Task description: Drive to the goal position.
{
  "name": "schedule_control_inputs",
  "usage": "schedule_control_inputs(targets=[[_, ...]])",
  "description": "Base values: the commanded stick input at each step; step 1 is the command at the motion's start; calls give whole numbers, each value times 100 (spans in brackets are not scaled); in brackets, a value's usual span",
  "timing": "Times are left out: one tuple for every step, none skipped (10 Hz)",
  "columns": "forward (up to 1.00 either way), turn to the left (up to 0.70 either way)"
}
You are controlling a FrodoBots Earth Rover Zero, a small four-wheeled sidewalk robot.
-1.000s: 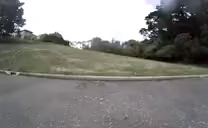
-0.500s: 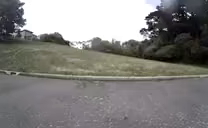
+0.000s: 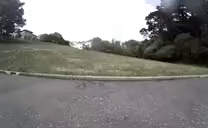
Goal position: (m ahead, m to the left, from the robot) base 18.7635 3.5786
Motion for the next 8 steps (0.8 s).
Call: schedule_control_inputs(targets=[[0,-70],[0,-70],[0,-70],[0,-70],[0,-70],[0,-70],[0,-70],[0,0]])
